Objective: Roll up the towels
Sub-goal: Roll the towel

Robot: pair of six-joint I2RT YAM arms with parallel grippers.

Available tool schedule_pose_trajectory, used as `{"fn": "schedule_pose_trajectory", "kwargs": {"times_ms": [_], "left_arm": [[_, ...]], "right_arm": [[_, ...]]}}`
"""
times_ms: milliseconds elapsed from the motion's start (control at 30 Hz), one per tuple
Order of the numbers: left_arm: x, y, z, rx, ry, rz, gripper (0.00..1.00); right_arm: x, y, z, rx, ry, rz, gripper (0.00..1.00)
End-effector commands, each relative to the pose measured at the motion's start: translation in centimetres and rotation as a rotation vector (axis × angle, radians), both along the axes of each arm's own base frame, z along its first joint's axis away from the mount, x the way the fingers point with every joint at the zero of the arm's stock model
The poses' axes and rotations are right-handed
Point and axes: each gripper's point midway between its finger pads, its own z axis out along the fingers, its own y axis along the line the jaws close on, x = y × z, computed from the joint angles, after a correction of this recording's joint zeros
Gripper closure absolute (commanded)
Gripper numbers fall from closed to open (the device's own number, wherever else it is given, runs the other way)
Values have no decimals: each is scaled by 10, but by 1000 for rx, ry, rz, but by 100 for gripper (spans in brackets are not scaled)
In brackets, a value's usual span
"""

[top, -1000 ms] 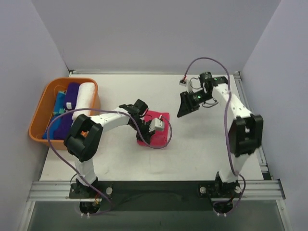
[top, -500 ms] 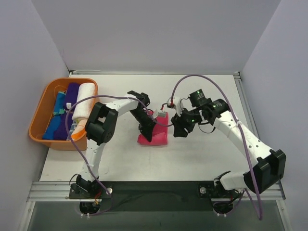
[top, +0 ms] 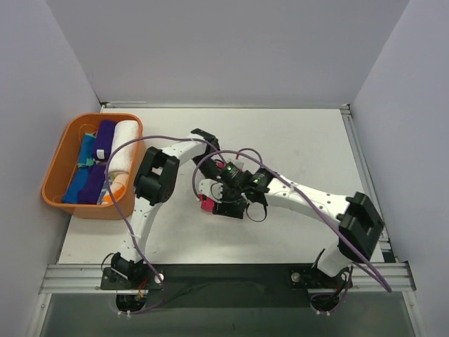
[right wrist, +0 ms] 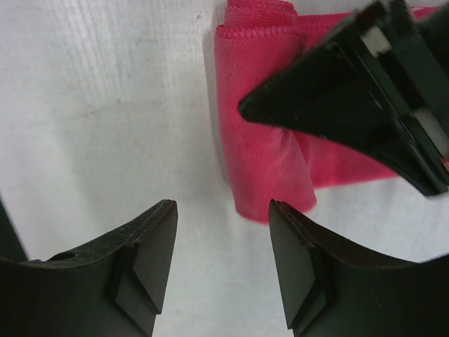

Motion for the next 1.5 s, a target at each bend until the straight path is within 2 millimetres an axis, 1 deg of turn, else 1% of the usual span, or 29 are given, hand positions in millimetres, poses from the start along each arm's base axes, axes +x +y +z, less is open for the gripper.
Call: {"fn": "schedule_pose_trajectory", "kwargs": {"times_ms": [0,133,167,200,300,333,400,467,533,567,633,700,867,900,933,967,1000,1067,1100,1133,1167,1233,1267,1300,1333,1367,1400,1433,1467], "left_arm": [[5,29,-64,156,-66,-101,75],[9,31,-63,150,-65,-85,71],[9,33,-63,151,-58,-79,71],[9,34,-63,148,-59,-79,70],[10,39,-63,148,-52,-68,71],[10,39,-62,143,-49,-60,71],[13,39,-60,132,-49,-40,71],[14,38,-56,116,-42,-17,70],[15,35,-48,90,-45,3,68],[18,36,-44,81,-48,22,61],[25,36,-29,50,-73,65,57],[37,42,-18,25,-95,123,52],[71,59,27,-34,-154,304,45],[82,59,43,-61,-169,363,44],[98,73,52,-72,-179,439,44],[108,78,61,-89,-193,480,43],[122,83,80,-123,-217,538,43],[145,107,98,-143,-258,639,43],[161,114,118,-166,-317,677,42],[169,120,128,-175,-348,699,42],[182,137,141,-184,-386,744,42],[197,149,177,-226,-477,783,42],[205,170,186,-228,-512,832,42],[209,176,210,-265,-603,845,42],[204,179,206,-264,-607,855,41],[210,184,217,-291,-699,853,41],[197,182,237,-321,-794,817,41],[187,179,240,-342,-842,779,40],[174,175,220,-334,-848,749,37]], "right_arm": [[28,7,-30,-85,-123,17,45],[38,8,-65,-118,-143,24,45],[34,0,-83,-154,-115,28,46],[33,-2,-90,-156,-94,21,47],[19,-9,-109,-166,-20,36,62],[16,-9,-111,-162,-4,34,76],[9,-13,-115,-166,32,35,83],[5,-7,-115,-152,83,36,92],[-8,-7,-117,-146,189,47,99],[-4,-3,-109,-125,212,37,100],[-19,-6,-109,-126,333,44,100],[-22,-7,-101,-93,413,16,100],[-30,0,-92,-22,573,-11,100],[-32,0,-91,-21,595,-21,100],[-31,1,-92,-15,614,-27,100],[-34,4,-90,0,641,-22,100],[-35,5,-90,6,657,-26,100],[-33,6,-89,25,688,-46,100],[-34,9,-89,41,720,-52,100],[-32,9,-88,56,746,-75,100],[-30,11,-84,73,762,-83,100],[-29,13,-84,101,837,-105,100],[-23,18,-80,120,851,-110,100],[-26,16,-84,108,912,-130,100],[-26,17,-81,132,958,-138,100],[-23,21,-75,146,990,-143,100],[-24,21,-80,146,1036,-157,100],[-25,25,-75,177,1080,-156,100],[-22,26,-73,191,1101,-171,100]]}}
